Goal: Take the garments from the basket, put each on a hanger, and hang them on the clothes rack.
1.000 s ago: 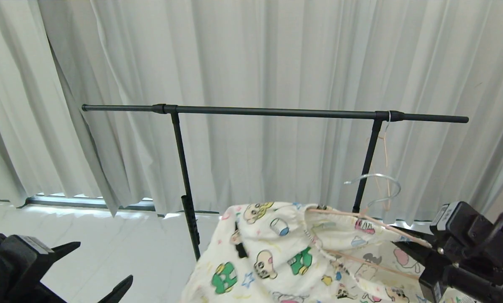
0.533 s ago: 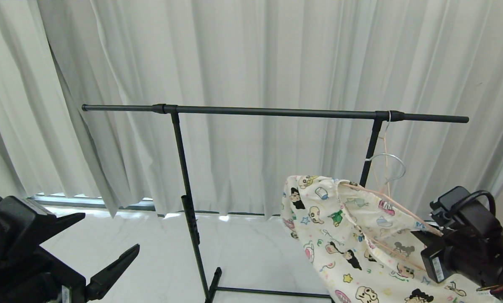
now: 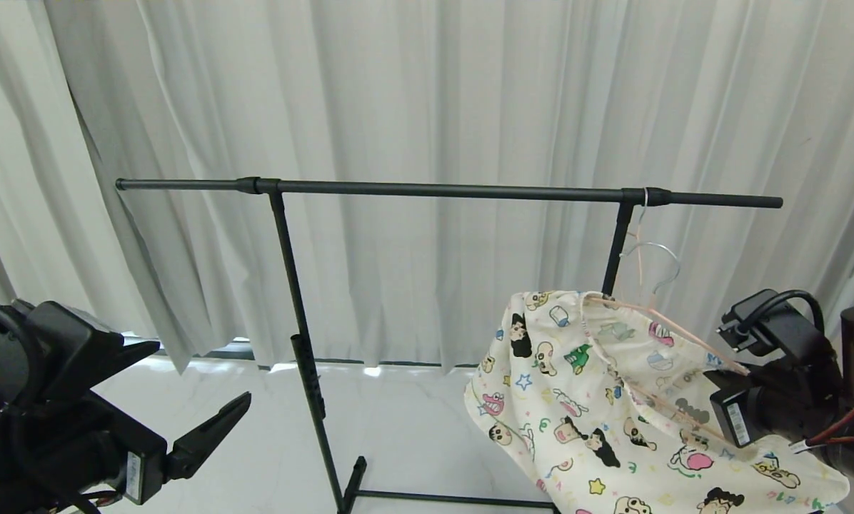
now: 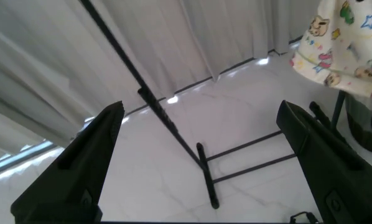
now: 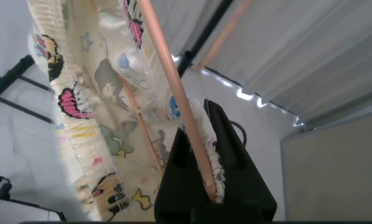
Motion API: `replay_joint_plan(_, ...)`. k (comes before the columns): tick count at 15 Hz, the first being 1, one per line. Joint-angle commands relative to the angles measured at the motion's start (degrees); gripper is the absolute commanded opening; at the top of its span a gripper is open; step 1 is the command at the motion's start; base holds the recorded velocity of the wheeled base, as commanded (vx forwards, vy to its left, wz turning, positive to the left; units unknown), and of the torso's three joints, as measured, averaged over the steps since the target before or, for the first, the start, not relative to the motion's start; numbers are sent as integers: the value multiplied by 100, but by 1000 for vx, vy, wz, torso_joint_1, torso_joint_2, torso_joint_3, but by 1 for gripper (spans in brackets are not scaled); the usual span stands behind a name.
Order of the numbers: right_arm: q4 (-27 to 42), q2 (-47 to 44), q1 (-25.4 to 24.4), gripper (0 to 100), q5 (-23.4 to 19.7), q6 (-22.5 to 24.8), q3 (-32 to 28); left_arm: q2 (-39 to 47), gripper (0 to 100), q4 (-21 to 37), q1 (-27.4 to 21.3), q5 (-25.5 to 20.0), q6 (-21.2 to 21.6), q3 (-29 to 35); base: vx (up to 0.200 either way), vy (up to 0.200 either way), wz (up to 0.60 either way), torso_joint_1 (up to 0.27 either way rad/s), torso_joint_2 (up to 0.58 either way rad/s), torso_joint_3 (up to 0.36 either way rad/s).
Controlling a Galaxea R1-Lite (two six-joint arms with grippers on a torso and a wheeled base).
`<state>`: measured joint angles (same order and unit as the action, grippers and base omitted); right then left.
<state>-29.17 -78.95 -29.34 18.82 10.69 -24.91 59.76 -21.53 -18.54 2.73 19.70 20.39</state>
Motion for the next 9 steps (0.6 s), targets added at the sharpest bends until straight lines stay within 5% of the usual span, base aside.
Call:
replay_joint_plan(1,-10,-121,-10,0,-1,3,-67,36,100,0,0,8,-1,-27,0,0,0,0,0,0)
replay_joint_plan(7,61,-675,-133,0,7,-384,-1087,80,100,8,0,-1,-1,-71,0,0,0,0,0,0)
replay_joint_plan(9,632,-868,-151,0,7,-401,-1719,71,100,8,0,8,-1,-71,0,0,0,0,0,0)
